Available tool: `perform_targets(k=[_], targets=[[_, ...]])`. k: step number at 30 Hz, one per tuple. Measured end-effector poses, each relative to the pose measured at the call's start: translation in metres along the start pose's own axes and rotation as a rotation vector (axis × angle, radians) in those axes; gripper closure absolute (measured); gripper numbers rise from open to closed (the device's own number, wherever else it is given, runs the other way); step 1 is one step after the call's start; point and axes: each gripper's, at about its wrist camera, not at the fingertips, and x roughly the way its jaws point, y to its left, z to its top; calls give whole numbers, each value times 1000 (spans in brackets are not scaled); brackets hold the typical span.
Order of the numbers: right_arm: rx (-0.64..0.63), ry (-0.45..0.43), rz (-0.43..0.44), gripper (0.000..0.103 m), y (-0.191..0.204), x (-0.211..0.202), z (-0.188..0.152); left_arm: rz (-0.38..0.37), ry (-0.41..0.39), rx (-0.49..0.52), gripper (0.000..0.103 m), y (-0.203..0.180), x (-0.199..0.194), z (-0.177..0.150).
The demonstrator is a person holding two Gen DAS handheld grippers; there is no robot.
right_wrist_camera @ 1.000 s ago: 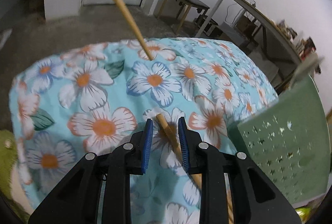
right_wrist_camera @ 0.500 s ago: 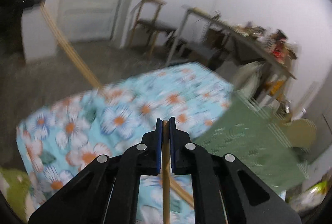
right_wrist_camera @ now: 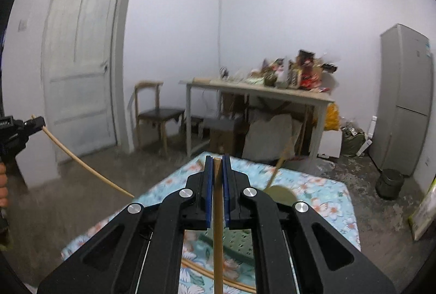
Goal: Organize utensils
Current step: 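Lower the left tool's chopsticks into the green holder and open it while the right tool holds its chopstick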
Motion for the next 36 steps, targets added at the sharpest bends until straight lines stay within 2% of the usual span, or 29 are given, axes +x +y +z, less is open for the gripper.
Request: perform_targets(k=[10, 14, 18, 26, 33, 36], targets=[[118, -95, -70, 96, -38, -43, 3, -263, 12, 85, 99, -81, 37, 19], [168, -130, -71, 96, -56, -49, 6, -314, 55, 134, 99, -115, 65, 12], [205, -166, -60, 96, -70, -54, 11, -296, 99, 203, 99, -138, 96, -2], [241, -198, -40, 96, -85, -54, 16, -174, 229, 345, 99, -162, 167, -43], [248, -193, -37, 96, -88, -49, 18, -146, 321, 373, 99, -160, 222, -74], [251, -179, -41, 96, -87, -47, 17, -133, 349, 370, 97, -152, 233, -84]])
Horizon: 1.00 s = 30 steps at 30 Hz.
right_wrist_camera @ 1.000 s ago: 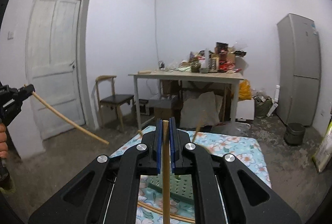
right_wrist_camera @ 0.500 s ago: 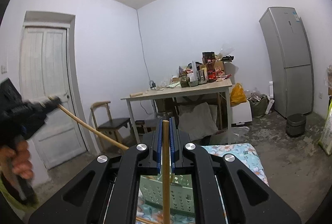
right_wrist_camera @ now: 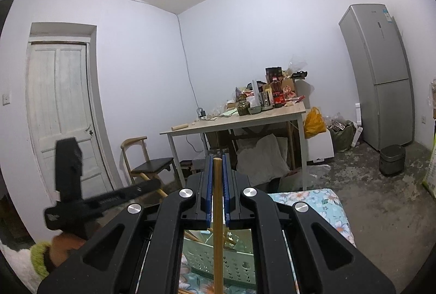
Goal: Organize utensils
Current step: 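Lower the left tool's chopsticks into the green holder and open it while the right tool holds its chopstick, then lower the right tool's chopstick into the green holder and open it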
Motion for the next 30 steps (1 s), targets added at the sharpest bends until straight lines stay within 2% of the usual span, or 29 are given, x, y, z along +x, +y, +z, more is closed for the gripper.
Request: perform_targets(k=[1, 3, 12, 15, 24, 30], targets=[[-2, 3, -5, 96, 1, 0, 0, -4, 8, -8, 95, 3, 3, -1], [-7, 8, -15, 96, 4, 2, 1, -20, 15, -26, 78, 6, 8, -3], [17, 0, -39, 96, 9, 1, 5, -27, -97, 54, 46, -6, -24, 8], [26, -6, -37, 96, 11, 1, 6, -25, -121, 70, 39, -10, -38, 10], [54, -25, -7, 96, 16, 11, 23, -40, -120, 51, 22, 2, -74, 5], [57, -63, 22, 96, 23, 25, 47, -33, -122, 47, 18, 16, -90, -1]])
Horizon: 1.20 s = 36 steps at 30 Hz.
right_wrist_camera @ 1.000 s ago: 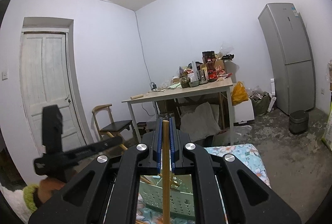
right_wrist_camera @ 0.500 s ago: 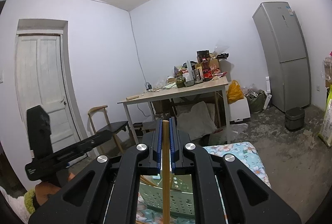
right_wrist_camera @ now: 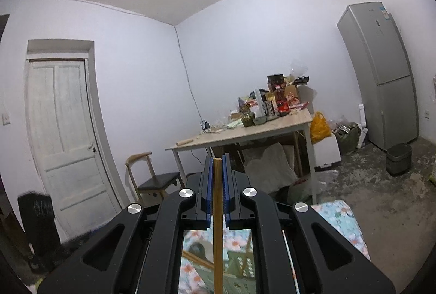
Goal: Organize utensils
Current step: 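Lower the right tool's chopstick into the green holder and open it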
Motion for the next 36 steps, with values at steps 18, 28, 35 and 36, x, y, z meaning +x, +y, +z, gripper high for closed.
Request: perform_targets(k=[18, 28, 35, 36], targets=[[48, -38, 22, 96, 13, 42, 32, 53, -2, -61, 12, 33, -48, -18], [72, -37, 19, 96, -9, 73, 41, 86, 20, -53, 9, 34, -64, -37], [75, -31, 53, 96, -13, 92, 37, 135, 75, -90, 9, 45, -65, -51], [80, -31, 62, 96, -14, 95, 35, 141, 85, -96, 9, 47, -64, -53]])
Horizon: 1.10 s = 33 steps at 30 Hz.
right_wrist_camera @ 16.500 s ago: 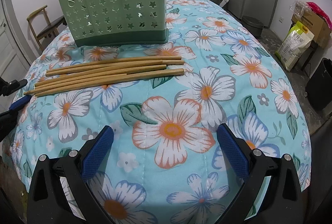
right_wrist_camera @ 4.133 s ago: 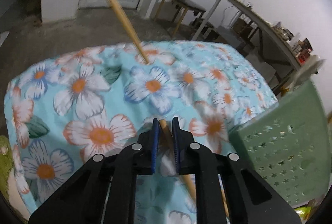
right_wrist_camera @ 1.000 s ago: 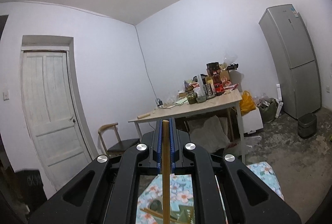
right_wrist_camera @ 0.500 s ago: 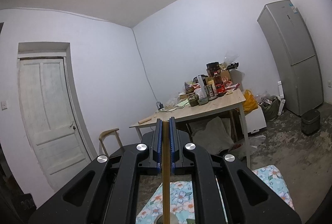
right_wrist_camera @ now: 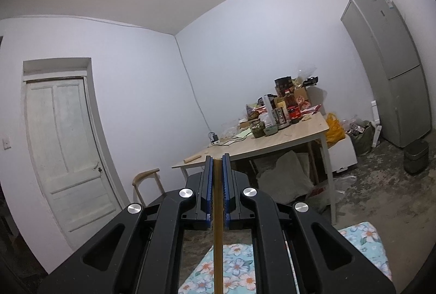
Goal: Organize utensils
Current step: 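Lower the right tool's chopstick into the green holder and open it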
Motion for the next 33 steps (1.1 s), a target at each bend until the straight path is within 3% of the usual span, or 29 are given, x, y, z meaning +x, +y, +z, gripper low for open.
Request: perform_targets(k=[6, 14, 21, 33], targets=[[15, 23, 45, 96, -6, 26, -14, 42, 29, 2, 9, 6, 1, -2], [-59, 141, 44, 96, -13, 72, -55, 97, 32, 26, 9, 11, -1, -1], [-111, 233, 28, 95, -24, 83, -69, 100, 34, 20, 9, 11, 6, 1], [-104, 191, 70, 96, -22, 87, -51, 97, 34, 15, 9, 7, 3, -2]])
